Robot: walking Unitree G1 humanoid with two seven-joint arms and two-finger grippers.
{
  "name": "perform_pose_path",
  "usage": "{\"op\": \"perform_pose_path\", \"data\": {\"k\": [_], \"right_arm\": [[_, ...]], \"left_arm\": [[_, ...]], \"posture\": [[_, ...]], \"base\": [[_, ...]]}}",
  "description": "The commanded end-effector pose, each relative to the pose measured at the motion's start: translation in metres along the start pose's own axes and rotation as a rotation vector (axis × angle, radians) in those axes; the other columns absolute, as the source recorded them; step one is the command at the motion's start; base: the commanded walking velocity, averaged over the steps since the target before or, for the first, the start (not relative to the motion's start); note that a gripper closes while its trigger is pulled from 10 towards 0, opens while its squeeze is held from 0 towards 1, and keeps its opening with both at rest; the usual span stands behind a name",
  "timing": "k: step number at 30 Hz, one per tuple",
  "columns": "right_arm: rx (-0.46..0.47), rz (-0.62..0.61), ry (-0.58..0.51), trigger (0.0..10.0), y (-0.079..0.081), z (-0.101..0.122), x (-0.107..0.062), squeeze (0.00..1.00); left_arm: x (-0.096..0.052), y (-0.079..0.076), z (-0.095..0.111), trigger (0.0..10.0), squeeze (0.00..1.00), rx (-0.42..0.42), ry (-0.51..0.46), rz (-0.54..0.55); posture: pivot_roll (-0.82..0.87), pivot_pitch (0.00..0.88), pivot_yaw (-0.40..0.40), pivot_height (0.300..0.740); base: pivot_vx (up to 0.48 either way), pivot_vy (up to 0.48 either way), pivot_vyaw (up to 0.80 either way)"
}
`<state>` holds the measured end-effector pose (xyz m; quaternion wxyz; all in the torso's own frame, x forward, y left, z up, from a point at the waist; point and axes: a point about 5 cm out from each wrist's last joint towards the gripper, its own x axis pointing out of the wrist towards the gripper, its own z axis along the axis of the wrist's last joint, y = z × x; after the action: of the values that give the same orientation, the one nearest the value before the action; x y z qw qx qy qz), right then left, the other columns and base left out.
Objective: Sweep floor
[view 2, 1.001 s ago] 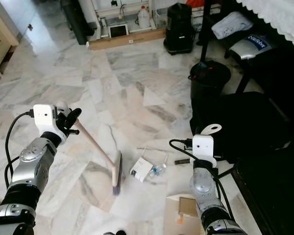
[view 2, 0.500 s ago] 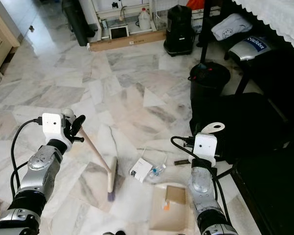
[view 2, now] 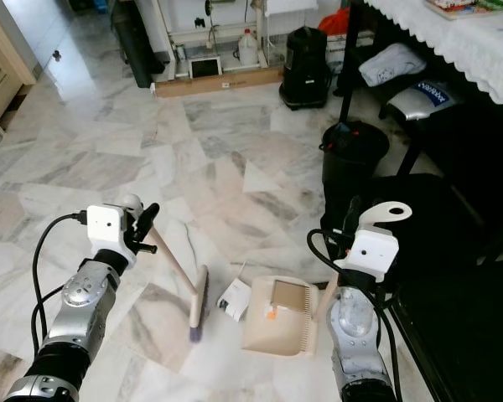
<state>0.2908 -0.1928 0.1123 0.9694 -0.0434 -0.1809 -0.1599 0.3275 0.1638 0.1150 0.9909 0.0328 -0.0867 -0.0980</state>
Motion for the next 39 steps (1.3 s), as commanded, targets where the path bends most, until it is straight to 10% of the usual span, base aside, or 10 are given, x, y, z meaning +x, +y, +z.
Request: {"op": "perform_pose_path", "data": {"k": [1, 39], "right_arm": [[0.02, -0.02, -0.041, 10.0, -0.006, 0.013, 0.006, 0.0], [0.001, 0.034, 0.015, 10.0, 0.001, 0.027, 0.02, 0.0]], "left_arm": [[0.002, -0.002, 0.013, 10.0, 0.0, 0.028, -0.077, -0.011], [0.005, 0.003, 0.018, 10.0, 0.0, 0.036, -0.099, 0.051]], "posture": [[-0.12, 0.0, 0.055, 0.74], [-0.1, 0.0, 0.014, 0.74]], "base": [[0.0, 0.0, 0.0], [0.0, 0.0, 0.37]]}}
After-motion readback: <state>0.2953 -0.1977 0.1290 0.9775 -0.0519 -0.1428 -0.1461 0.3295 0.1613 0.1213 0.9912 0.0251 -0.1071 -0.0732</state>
